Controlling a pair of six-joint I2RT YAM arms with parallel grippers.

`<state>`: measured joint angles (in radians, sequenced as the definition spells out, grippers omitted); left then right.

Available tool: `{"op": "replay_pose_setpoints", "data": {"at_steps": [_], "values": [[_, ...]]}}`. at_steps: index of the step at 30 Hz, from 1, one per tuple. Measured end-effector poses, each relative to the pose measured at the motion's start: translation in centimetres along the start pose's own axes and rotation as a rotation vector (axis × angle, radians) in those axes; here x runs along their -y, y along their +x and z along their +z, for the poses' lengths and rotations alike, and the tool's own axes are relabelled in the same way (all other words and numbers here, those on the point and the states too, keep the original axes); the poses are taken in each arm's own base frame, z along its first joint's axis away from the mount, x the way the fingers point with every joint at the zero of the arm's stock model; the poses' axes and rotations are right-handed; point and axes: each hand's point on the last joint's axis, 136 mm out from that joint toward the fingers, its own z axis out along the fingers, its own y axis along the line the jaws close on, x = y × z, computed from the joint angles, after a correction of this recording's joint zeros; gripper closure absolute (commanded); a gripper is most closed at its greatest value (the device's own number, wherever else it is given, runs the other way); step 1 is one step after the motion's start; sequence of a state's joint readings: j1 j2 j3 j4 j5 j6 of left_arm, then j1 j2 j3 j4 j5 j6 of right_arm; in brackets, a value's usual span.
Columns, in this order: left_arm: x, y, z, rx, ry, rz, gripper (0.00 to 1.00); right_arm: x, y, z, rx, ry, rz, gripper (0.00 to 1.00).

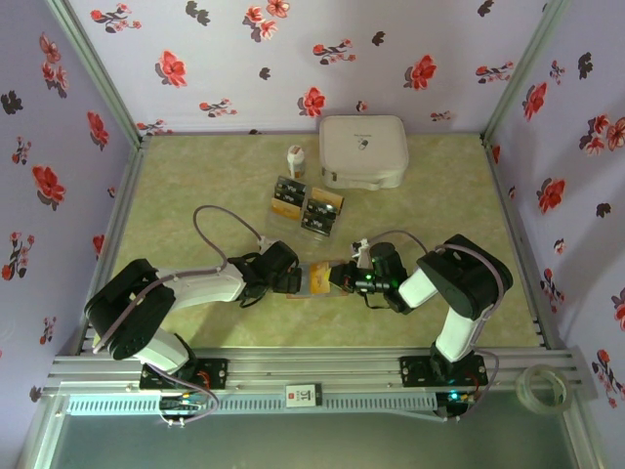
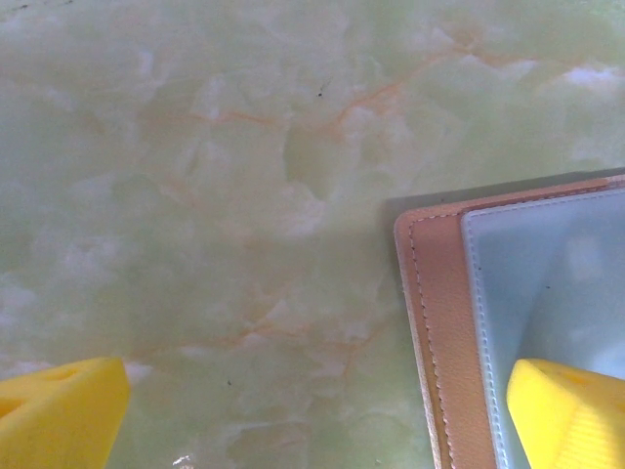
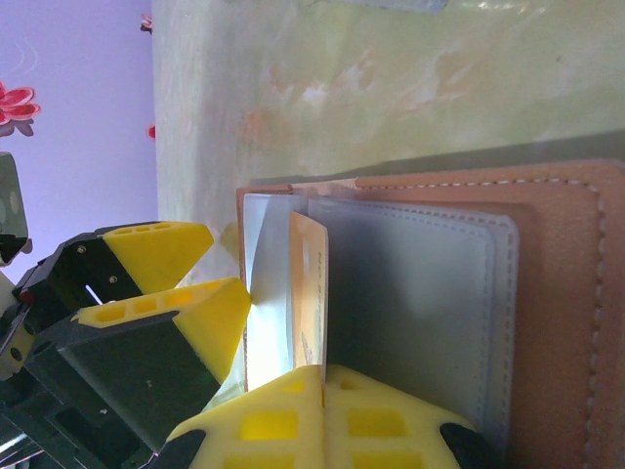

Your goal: Put the credit cards into the card holder

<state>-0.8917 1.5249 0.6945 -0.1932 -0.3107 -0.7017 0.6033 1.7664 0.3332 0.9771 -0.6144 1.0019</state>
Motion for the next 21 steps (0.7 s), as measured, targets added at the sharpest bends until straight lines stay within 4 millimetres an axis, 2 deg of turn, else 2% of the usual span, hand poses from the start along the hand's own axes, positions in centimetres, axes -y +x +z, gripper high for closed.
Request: {"op": "replay_pose_setpoints", "data": {"at_steps": [21], "values": [[-0.01,0.02,0.02,0.001,0.001,-0.004,0.00,0.10,-0.38,0.14,-0.017,0.026,-0.039,1.00]]}}
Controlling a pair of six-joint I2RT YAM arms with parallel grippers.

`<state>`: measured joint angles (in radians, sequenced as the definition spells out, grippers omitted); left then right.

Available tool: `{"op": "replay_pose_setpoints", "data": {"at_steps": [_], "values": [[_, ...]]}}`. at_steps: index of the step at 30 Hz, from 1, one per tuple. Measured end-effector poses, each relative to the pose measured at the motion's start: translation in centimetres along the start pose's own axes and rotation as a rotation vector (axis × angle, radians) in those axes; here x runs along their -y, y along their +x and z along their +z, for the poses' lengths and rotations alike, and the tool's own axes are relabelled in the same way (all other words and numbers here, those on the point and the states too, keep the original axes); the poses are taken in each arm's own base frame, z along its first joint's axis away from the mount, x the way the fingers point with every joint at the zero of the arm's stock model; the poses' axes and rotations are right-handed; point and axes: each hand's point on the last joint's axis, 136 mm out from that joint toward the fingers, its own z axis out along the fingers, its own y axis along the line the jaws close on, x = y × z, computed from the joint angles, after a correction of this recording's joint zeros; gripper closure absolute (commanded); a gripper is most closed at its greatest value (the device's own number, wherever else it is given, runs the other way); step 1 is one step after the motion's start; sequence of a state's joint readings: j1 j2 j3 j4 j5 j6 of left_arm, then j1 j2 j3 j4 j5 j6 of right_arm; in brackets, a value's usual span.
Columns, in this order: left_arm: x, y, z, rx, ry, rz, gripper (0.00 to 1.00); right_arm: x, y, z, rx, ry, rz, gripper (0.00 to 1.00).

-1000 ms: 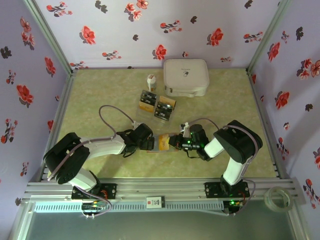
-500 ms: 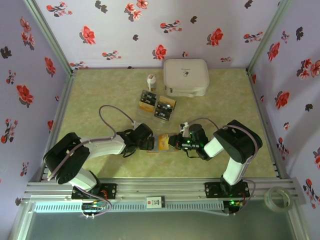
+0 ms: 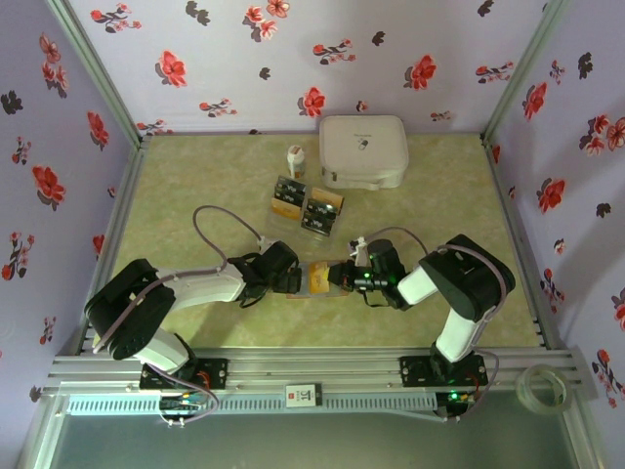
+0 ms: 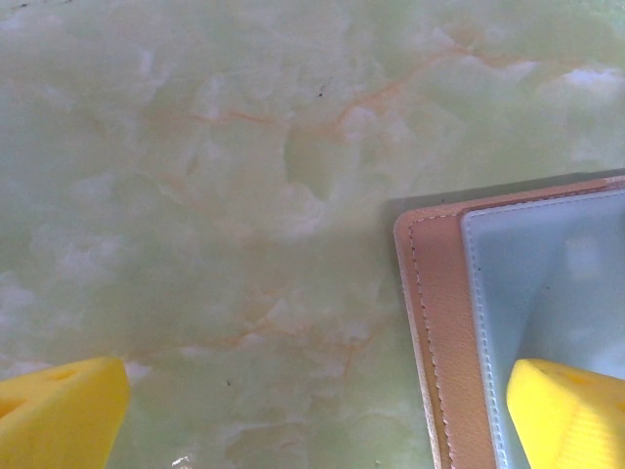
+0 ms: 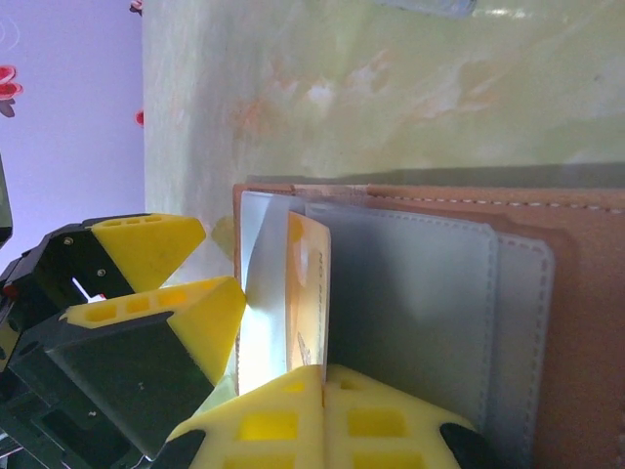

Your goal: Put the credit cards into the card holder

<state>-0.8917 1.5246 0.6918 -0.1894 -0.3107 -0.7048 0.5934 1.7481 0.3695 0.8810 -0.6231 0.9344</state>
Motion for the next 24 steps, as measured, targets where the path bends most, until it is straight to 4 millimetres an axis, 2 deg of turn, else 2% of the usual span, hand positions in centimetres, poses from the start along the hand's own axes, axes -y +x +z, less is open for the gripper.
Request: {"op": "replay_pose_setpoints", "data": {"at_steps": [24], "values": [[0.02,-0.02,0.01,0.002,0.001,-0.001,0.00,0.04,-0.23,0.04,-0.008,-0.026,-0.009,1.00]]}}
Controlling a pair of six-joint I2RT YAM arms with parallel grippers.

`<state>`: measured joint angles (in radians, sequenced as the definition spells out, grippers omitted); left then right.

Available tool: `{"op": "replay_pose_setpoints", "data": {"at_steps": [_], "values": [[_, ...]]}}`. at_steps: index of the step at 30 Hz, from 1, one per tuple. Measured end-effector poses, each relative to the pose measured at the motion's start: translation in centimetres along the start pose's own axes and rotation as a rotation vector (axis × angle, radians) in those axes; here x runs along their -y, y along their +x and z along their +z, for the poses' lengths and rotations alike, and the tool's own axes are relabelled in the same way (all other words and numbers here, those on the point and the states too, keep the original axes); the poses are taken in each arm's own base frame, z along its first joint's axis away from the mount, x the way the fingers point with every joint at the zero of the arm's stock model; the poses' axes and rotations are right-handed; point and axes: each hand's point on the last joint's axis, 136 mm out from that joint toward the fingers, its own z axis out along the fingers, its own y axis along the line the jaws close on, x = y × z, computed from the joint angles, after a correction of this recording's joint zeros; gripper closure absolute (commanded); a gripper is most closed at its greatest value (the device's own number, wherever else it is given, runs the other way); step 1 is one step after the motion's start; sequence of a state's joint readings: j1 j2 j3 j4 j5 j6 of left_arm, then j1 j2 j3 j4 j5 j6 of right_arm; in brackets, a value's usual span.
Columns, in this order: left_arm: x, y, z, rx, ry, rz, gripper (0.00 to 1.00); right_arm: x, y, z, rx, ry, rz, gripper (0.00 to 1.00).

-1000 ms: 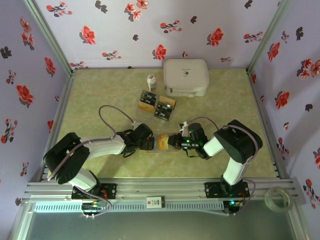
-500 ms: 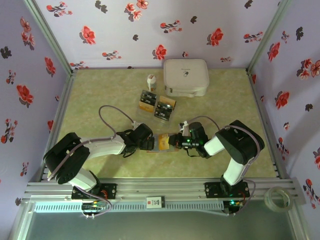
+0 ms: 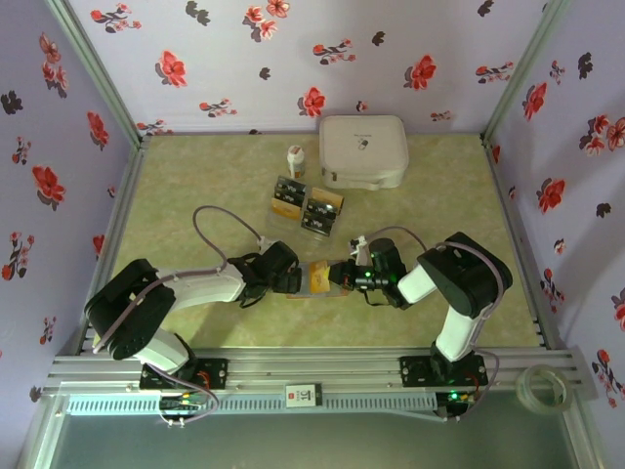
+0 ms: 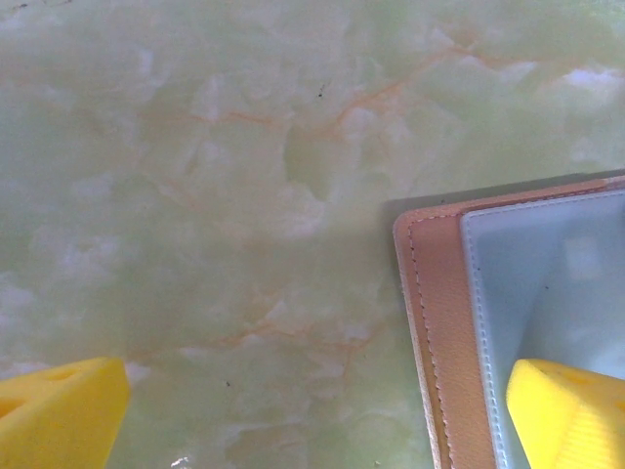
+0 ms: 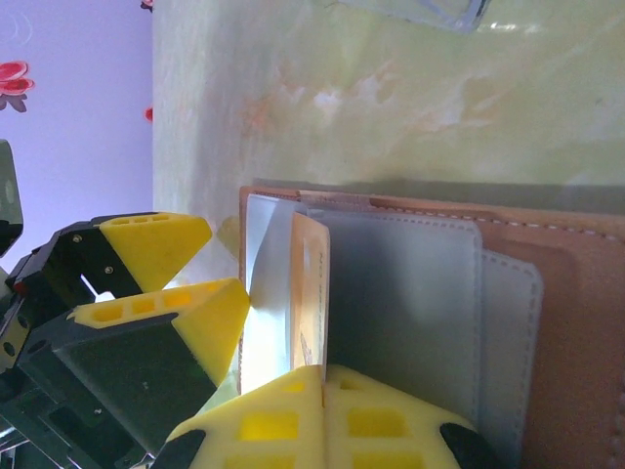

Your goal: Put the credit cards into the card holder

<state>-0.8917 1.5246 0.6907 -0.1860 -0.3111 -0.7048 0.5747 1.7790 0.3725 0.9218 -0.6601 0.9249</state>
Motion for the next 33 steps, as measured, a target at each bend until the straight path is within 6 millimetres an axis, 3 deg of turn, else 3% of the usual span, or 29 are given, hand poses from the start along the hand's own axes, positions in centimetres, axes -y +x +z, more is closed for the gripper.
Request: {"op": "replay_pose_setpoints", "data": {"at_steps": [11,16,21,26,33], "values": [[0.0,0.0,0.0,0.000,0.000,0.000,0.00,-0.1,0.1,0.2,-0.003,-0.012,-0.006,0.99],[0.0,0.0,0.0,-0.001,0.000,0.000,0.00,-0.8,0.0,0.1,-0.003,-0.030,-0.017,0.70],[0.0,0.0,0.0,0.000,0.000,-0.004,0.00,-2.0,-0.3,0.0,0.003,-0.033,-0.043,0.52],[-0.1,0.0,0.0,0.003,0.006,-0.019,0.00,-2.4,-0.5,-0.3,-0.003,0.013,-0.053,0.41],[-0.6,-0.1,-0.1,0.003,0.007,-0.038,0.00,-2.3,-0.5,-0.4,-0.028,0.121,-0.080,0.36]]}}
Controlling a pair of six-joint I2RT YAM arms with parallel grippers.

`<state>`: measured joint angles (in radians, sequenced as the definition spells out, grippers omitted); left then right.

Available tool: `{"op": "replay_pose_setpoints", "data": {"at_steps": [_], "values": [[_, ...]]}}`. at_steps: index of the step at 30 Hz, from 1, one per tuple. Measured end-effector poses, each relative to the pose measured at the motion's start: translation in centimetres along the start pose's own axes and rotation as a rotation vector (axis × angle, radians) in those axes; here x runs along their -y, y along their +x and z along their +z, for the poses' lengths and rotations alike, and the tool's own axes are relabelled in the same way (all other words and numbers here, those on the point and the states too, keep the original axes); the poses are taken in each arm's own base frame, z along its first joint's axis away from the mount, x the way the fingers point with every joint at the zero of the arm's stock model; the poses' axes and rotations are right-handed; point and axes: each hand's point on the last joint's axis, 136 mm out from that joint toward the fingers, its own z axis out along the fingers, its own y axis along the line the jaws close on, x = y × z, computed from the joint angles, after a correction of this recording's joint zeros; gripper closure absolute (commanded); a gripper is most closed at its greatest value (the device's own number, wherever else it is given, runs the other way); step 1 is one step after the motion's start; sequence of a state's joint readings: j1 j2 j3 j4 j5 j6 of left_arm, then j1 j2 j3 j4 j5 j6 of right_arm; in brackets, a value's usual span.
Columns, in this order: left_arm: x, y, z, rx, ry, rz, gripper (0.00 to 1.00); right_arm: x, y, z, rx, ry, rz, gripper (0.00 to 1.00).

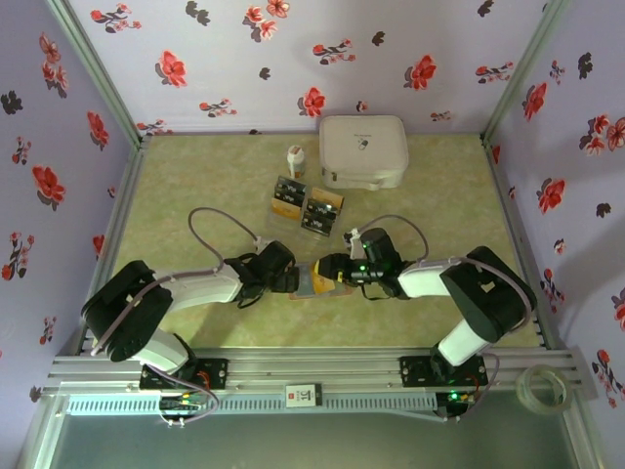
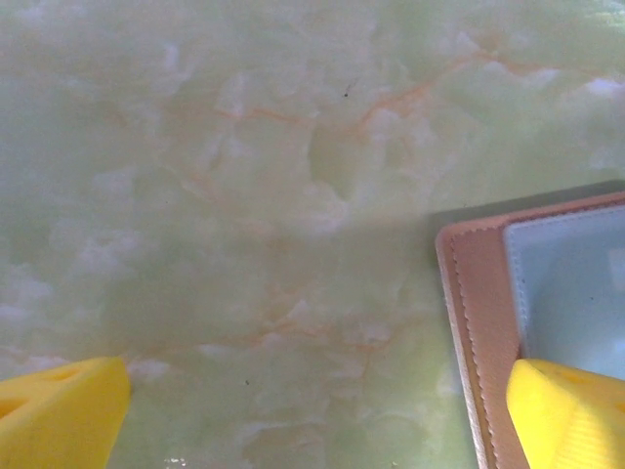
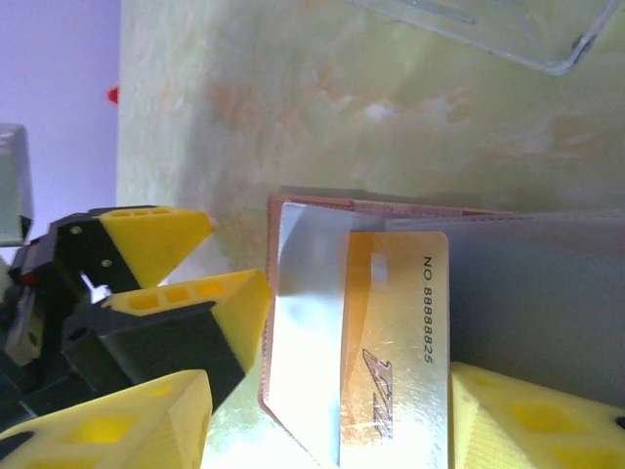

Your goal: Put the credit cards into the card holder

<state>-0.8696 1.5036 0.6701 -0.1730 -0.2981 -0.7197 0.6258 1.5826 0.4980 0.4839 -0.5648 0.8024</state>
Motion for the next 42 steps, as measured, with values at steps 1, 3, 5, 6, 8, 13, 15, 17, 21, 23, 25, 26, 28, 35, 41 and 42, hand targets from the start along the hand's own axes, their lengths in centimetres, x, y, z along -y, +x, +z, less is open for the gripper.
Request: {"op": "replay_pose_setpoints", "data": {"at_steps": [1,3,5,6,8,13,15,17,21,23,25,26,28,35,41,42], "values": [[-0.1,-0.1,-0.1,0.000,0.001,-0.003,0.00,0.0,0.1,0.0,-0.006,0.013,-0.006,0.36],[-0.2,-0.2,-0.2,0.003,0.001,-0.010,0.00,0.0,0.3,0.0,-0.020,0.042,-0.013,0.34],[-0.4,-0.4,-0.3,0.008,0.001,-0.017,0.00,0.0,0.5,0.0,-0.030,0.068,-0.025,0.33],[-0.5,-0.5,-0.4,0.010,0.001,-0.020,0.00,0.1,0.6,0.0,-0.034,0.086,-0.031,0.33],[-0.7,-0.6,-0.6,0.014,0.002,-0.025,0.00,0.1,0.9,0.1,-0.046,0.119,-0.048,0.32],[-1.0,-0.4,-1.0,0.009,0.002,-0.022,0.00,0.5,1.4,-0.4,-0.066,0.199,-0.084,0.28],[-1.0,-0.4,-1.1,0.007,0.006,-0.018,0.00,0.8,1.4,-0.9,-0.067,0.234,-0.088,0.28],[-1.0,-0.3,-1.2,0.005,0.008,-0.015,0.00,1.1,1.4,-1.3,-0.064,0.263,-0.097,0.28],[-0.8,-0.1,-1.7,-0.001,0.020,-0.007,0.00,1.3,1.2,-2.3,-0.054,0.312,-0.122,0.28],[-0.6,0.1,-2.0,-0.004,0.026,0.005,0.00,1.3,1.0,-2.8,-0.046,0.326,-0.135,0.31],[-0.2,0.5,-2.3,-0.010,0.032,0.022,0.00,1.6,0.9,-3.3,-0.042,0.345,-0.142,0.39],[-0.1,0.8,-2.4,-0.016,0.032,0.033,0.00,1.7,0.9,-3.5,-0.041,0.354,-0.146,0.42],[0.1,1.4,-2.5,-0.028,0.029,0.057,0.00,2.1,0.6,-4.0,-0.037,0.388,-0.154,0.56],[0.2,3.2,-2.8,-0.060,-0.008,0.119,0.00,3.2,0.0,-5.1,-0.047,0.481,-0.212,0.89],[0.5,3.9,-2.6,-0.078,-0.048,0.166,0.00,4.0,0.4,-5.1,-0.076,0.516,-0.220,0.93],[0.5,3.9,-2.6,-0.077,-0.053,0.168,0.00,4.1,0.4,-5.0,-0.079,0.518,-0.218,0.93]]}}
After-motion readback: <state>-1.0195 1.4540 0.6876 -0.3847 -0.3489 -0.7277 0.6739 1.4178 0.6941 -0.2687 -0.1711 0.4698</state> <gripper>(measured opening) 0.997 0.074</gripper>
